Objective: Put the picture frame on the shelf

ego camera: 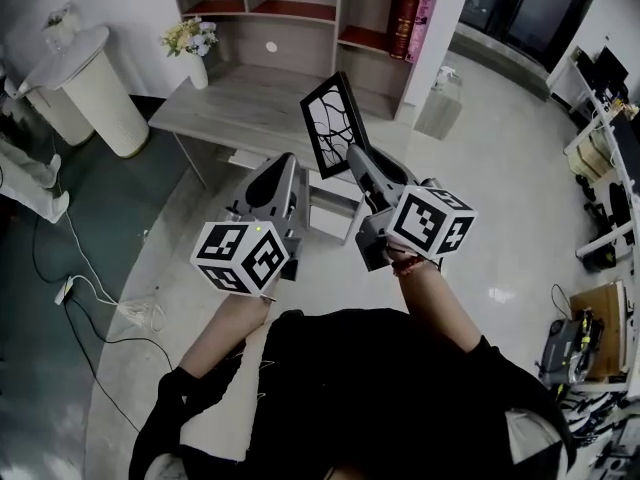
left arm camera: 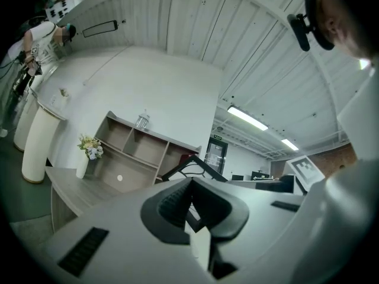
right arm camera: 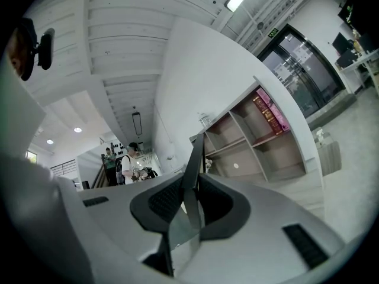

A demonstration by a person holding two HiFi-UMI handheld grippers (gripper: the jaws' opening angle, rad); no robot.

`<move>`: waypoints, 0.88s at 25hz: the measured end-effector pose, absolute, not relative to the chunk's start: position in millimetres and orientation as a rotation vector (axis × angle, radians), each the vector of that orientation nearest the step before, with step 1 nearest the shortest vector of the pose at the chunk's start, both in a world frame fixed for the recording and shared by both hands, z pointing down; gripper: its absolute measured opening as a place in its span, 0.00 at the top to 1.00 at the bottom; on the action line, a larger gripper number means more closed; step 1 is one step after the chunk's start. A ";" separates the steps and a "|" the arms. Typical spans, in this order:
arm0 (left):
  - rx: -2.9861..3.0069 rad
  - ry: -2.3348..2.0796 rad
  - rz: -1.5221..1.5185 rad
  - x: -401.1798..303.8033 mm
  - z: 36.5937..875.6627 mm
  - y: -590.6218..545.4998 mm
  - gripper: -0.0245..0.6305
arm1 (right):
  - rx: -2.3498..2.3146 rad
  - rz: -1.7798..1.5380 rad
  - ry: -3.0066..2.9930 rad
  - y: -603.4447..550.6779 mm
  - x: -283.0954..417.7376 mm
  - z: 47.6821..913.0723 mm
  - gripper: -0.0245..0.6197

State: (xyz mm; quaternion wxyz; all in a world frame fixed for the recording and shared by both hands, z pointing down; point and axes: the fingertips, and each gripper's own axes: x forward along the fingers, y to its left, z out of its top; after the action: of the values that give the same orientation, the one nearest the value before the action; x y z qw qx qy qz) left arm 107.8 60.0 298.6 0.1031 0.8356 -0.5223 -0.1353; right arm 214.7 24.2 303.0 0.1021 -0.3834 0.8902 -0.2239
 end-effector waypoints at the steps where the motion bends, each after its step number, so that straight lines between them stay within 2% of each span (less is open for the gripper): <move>1: 2.460 -1.553 -0.402 109.6 298.6 55.8 0.95 | -1.123 -0.662 2.632 19.2 216.9 303.3 0.84; 12: 2.414 -1.628 -0.387 113.4 303.8 35.8 0.95 | -1.050 -0.700 2.630 -3.7 225.5 309.7 0.84; 22: 2.458 -1.536 -0.349 144.7 315.6 26.1 0.95 | -1.103 -0.739 2.606 -10.6 248.6 331.3 0.84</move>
State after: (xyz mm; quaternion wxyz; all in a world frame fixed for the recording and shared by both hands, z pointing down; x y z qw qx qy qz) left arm 144.7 26.1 315.6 0.1110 0.8367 -0.5230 -0.1187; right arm 248.6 -10.6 331.3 0.1082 -0.3749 0.8858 -0.2514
